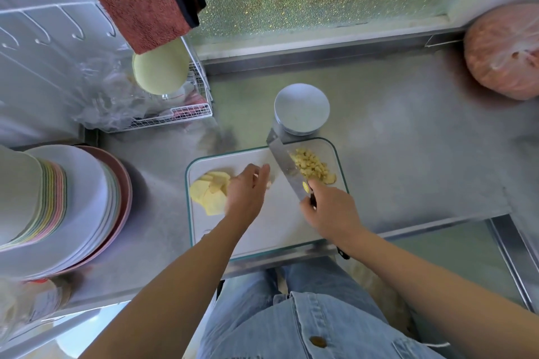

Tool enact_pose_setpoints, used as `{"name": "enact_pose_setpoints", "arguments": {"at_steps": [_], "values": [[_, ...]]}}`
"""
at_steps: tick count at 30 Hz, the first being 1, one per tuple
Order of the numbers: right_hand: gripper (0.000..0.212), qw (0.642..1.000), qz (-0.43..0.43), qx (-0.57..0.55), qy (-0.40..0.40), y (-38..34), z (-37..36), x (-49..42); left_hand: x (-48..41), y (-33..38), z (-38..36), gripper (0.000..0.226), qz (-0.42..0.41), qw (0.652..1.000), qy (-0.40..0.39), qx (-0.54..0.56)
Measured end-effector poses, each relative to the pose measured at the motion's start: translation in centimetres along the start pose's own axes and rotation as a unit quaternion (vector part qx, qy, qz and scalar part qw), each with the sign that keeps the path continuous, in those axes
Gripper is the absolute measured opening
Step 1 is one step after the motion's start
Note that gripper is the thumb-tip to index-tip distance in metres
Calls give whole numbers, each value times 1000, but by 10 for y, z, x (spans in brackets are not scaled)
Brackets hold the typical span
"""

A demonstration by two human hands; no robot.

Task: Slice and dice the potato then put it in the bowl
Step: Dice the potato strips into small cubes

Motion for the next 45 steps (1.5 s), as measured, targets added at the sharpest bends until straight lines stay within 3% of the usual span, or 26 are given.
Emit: {"name": "enact_pose_setpoints", "arguments": {"at_steps": [3, 5, 10, 16, 24, 28, 35, 39, 42, 45], "values": [[9, 997, 72, 14, 24, -11, 0, 6, 2, 17, -9, 38, 78, 973, -42, 215], [12, 994, 110, 15, 13, -13, -5, 10, 6, 22, -13, 35, 113, 959, -17, 260], [25, 992, 116, -38, -37, -2, -12, 14, 14, 16, -15, 35, 178, 952, 15, 249], [13, 970, 134, -204, 20, -5, -5, 0, 13, 15, -14, 42, 188, 942, 6, 278], [6, 981, 95, -166, 17, -19, -20, -24, 15, 14, -15, 60, 180, 956, 1, 230], [6, 986, 65, -149, 20, -15, -25, -40, 20, 19, -6, 47, 183, 961, 6, 206], [11, 991, 66, -120, 8, -9, -42, -52, 22, -1, 14, 44, 205, 955, 86, 197], [9, 976, 71, -202, 44, -13, -31, -49, 20, -4, 26, 39, 201, 956, 139, 161], [21, 971, 80, -226, -2, -18, -15, -36, 18, 2, 24, 39, 194, 955, 157, 161], [47, 982, 70, -131, -115, -19, -11, -21, 14, 15, 18, 37, 173, 961, 152, 155]]}}
Point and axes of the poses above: each hand's wrist, its own x-axis away from the middle knuckle, its own z-axis out of the back of the hand, y = z × x, the point moved 2 cm from there along -x, towards the middle knuckle, and after that the axes turned 4 degrees about -z, right-handed, at the moved point
